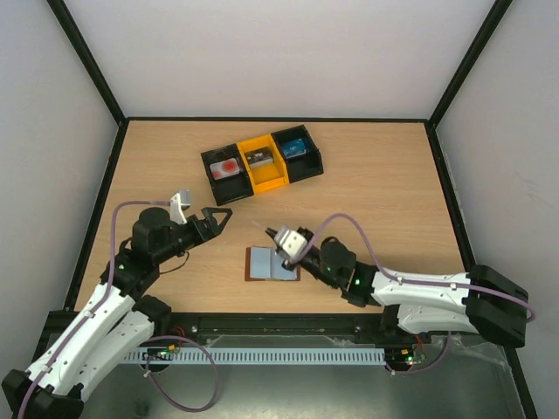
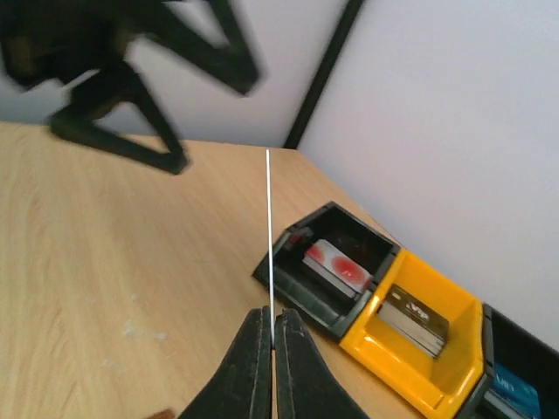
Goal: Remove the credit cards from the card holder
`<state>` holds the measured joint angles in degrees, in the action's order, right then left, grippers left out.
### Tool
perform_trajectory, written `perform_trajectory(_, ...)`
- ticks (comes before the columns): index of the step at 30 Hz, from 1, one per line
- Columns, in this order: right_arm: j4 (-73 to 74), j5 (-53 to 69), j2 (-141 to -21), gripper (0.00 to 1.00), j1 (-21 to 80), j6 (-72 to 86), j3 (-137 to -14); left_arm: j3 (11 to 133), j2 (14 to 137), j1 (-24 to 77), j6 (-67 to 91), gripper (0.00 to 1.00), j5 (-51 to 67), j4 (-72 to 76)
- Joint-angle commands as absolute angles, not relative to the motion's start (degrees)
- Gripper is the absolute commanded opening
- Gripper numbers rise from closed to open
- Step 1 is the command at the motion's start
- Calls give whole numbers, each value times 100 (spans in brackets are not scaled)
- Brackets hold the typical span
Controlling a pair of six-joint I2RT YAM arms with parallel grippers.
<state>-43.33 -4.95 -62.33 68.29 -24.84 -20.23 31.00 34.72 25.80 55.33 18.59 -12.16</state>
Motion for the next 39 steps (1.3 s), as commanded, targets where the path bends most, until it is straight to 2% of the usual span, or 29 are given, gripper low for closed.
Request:
perform_trajectory(1,-3090,-672,-6492,2,6338,-969,-2990,3516,3247,2553,3990,100,1070,-1784)
perform_trajectory(8,-2804,649,-7053,2,5035,509,-3658,3657,3102,2557,3113,100,804,-2005)
perform_trajectory(15,-2268,1361,-8013,2,4012,1509,-4754,3918,3388,2557,2824,100,1236,-2182)
perform_trajectory(28,-1406,1505,-9834,2,2416,3087,-6415,3963,3262,2553,2481,100,1171,-2355)
perform_trajectory(39,-796,1413,-11261,2,1926,3005,-7919,3967,3266,2558,2418,100,1241,-2368)
